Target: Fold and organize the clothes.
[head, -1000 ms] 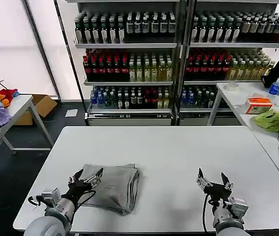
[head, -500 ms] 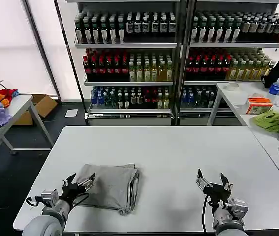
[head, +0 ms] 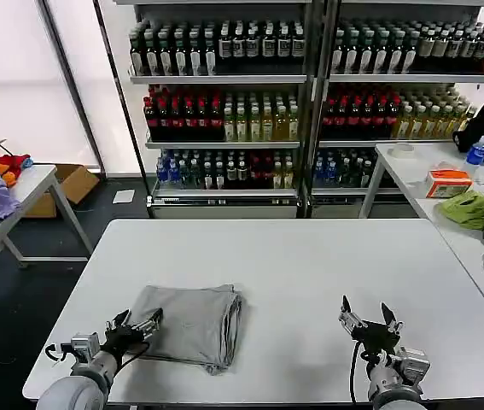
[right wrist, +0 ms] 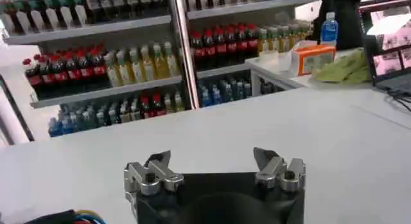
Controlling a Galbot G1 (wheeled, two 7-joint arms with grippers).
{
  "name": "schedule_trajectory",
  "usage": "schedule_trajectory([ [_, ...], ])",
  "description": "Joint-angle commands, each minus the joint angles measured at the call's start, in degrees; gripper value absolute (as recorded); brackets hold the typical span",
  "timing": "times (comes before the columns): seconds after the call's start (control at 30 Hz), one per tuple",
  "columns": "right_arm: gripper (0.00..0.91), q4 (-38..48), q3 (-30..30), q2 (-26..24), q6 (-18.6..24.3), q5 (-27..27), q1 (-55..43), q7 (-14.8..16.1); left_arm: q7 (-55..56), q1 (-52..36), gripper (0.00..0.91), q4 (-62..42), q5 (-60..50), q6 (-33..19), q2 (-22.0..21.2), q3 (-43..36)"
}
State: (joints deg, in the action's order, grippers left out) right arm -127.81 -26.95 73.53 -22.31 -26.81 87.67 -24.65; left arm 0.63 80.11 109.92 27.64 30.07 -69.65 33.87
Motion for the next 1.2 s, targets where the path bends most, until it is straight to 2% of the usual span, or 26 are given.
schedule_trajectory([
  [0.03, 0.907, -0.3, -0.1, -0.1, -0.1, -0.1, -0.2, 0.0, -1.6, 0.8, 0.383, -1.4, 0.1, 0.5, 0.0, 0.1],
  [0.07, 0.907, -0.3, -0.1, -0.1, -0.1, -0.1, -0.3, -0.1, -1.6, 0.9, 0.02, -1.4, 0.1, 0.4, -0.1, 0.1],
  [0.1, 0.907, -0.3, -0.2, -0.1, -0.1, -0.1, -0.3, -0.1, -1.7, 0.9, 0.0, -1.4, 0.1, 0.4, -0.1, 0.1],
  [0.73, 0.907, 0.1, -0.4, -0.8, -0.6, -0.8, -1.8, -0.4, -2.2, 1.6, 0.0, -0.9, 0.0, -2.1, -1.2, 2.5],
  [0.93, 0.907, 0.1, -0.1, -1.0, -0.6, -0.8, -1.9, -0.4, -1.9, 3.4, 0.0, 2.4, 1.7, -2.0, 1.9, 13.0],
  [1.07, 0.907, 0.1, 0.6, -1.2, -0.7, -1.0, -2.6, -0.4, -2.0, 6.8, 0.0, 2.9, 6.4, -2.2, 9.4, 26.0],
  [1.2, 0.907, 0.4, 1.4, -1.3, -0.7, -1.1, -3.2, -0.4, -2.0, 8.6, 0.0, 2.4, 9.3, -1.3, 13.4, 33.9],
])
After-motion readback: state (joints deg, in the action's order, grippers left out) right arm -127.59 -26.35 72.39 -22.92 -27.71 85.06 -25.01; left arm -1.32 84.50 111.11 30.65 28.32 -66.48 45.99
